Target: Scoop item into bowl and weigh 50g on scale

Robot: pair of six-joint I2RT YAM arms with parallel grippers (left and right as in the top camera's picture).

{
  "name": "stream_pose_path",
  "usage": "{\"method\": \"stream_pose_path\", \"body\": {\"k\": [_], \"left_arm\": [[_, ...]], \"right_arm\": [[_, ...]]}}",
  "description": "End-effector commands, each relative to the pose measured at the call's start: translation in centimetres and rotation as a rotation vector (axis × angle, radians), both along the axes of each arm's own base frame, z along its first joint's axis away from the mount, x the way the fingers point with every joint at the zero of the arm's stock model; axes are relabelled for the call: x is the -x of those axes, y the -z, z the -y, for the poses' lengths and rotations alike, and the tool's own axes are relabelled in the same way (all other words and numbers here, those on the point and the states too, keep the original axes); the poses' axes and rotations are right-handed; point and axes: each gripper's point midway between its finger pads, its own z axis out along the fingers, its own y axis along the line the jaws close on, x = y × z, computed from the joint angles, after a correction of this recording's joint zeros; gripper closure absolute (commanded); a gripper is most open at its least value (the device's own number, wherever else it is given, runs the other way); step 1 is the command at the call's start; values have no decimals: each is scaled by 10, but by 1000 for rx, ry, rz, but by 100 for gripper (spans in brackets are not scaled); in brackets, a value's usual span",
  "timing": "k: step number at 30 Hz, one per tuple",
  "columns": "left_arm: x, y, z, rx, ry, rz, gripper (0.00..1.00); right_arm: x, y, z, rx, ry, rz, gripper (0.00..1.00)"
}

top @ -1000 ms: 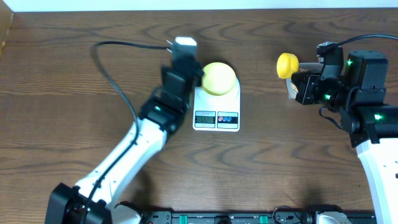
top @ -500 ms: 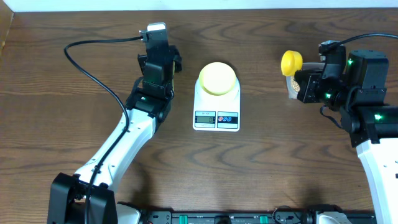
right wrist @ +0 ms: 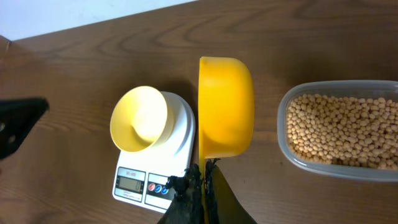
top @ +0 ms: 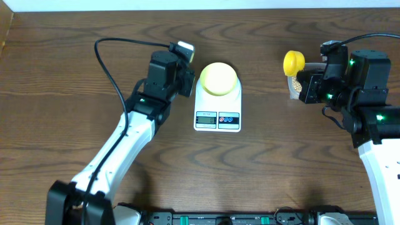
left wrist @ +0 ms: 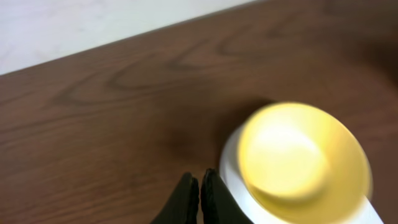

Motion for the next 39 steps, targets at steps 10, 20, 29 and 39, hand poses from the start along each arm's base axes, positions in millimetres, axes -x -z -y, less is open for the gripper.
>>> {"method": "stream_pose_path", "body": {"k": [10, 20, 29, 39], "left_arm": [[92, -21, 25, 58, 408, -124, 92], [115, -9, -20, 44, 318, -97, 92], [127, 1, -26, 48, 310, -7, 39], [132, 8, -27, 47, 308, -44, 11]], "right_arm": [[1, -7, 3, 15, 1, 18, 99], [3, -4, 3, 16, 1, 2, 99], [3, -4, 3, 16, 1, 1, 99], [3, -4, 3, 16, 1, 1, 99]]}}
